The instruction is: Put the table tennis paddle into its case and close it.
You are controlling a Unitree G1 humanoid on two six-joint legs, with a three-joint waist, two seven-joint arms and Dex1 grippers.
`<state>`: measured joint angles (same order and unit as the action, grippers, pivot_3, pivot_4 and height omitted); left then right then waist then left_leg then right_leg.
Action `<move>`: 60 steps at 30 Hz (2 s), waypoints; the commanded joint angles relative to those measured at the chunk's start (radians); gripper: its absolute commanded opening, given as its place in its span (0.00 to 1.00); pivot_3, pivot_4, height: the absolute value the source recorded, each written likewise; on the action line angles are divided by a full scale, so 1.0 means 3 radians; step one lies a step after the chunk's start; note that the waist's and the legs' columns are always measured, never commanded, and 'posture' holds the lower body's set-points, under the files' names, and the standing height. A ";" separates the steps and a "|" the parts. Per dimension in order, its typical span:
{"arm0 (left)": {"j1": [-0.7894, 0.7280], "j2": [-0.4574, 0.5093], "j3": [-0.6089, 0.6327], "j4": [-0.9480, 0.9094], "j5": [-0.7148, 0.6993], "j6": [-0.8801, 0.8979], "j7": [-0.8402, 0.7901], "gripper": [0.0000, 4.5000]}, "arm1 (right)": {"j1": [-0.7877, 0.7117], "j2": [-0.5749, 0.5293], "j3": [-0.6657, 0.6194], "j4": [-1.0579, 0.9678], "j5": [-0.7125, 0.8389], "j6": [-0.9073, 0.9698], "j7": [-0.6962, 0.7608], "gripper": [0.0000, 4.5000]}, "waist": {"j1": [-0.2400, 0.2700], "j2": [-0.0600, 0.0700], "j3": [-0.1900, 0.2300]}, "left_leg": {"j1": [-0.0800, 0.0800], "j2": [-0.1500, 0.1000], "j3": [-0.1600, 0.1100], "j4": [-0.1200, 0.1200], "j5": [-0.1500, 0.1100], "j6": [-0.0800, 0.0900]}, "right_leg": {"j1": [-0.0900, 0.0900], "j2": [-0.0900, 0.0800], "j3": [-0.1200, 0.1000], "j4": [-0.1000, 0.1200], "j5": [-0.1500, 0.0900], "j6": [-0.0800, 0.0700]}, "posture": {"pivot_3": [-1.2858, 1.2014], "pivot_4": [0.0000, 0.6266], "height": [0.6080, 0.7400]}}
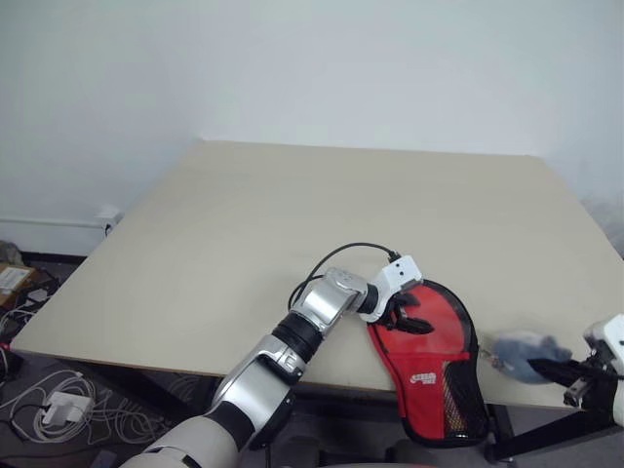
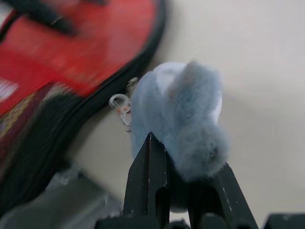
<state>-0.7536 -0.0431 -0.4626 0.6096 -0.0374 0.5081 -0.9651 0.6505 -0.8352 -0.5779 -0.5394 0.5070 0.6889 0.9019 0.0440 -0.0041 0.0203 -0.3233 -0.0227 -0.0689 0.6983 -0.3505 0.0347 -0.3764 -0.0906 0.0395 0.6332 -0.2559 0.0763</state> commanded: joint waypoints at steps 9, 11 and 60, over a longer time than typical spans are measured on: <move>0.0037 0.0008 -0.0044 0.0412 0.0137 0.0025 0.0042 0.75 | 0.0885 0.0021 -0.0175 -0.0210 -0.0333 -0.0560 0.0443 0.01 | 0.0007 -0.0009 -0.0006 | 0.0001 -0.0001 0.0000 0.0000 -0.0004 0.0005 | 0.0014 -0.0005 -0.0001 -0.0032 0.0007 0.0008 | 0.52 0.00 0.82; 0.0034 -0.0003 -0.0048 0.0437 0.0142 0.0005 0.0041 0.75 | 0.1000 0.0021 -0.0233 -0.0195 -0.0373 -0.0621 0.0506 0.01 | 0.0015 -0.0011 -0.0007 | 0.0001 -0.0001 0.0001 0.0001 -0.0004 0.0006 | 0.0014 -0.0005 -0.0001 -0.0033 0.0006 0.0008 | 0.52 0.00 0.82; -0.0225 0.0131 0.0295 0.0404 -0.0041 -0.0285 -0.0495 0.75 | -0.0866 0.0129 -0.0548 -0.0246 0.0589 0.0474 -0.0398 0.99 | -0.0052 -0.0010 -0.0008 | -0.0003 -0.0006 -0.0002 -0.0001 -0.0009 0.0012 | 0.0000 -0.0015 0.0010 -0.0029 0.0015 0.0009 | 0.52 0.00 0.82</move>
<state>-0.8274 -0.0305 -0.3924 0.7704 -0.0268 0.4000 -1.0761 0.4406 -0.7762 -0.7465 -0.6296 0.6481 0.8029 0.8338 0.0284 -0.0071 0.0178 -0.3243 -0.0245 -0.0694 0.6974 -0.3532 0.0383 -0.3768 -0.0947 0.0422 0.6244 -0.2514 0.0789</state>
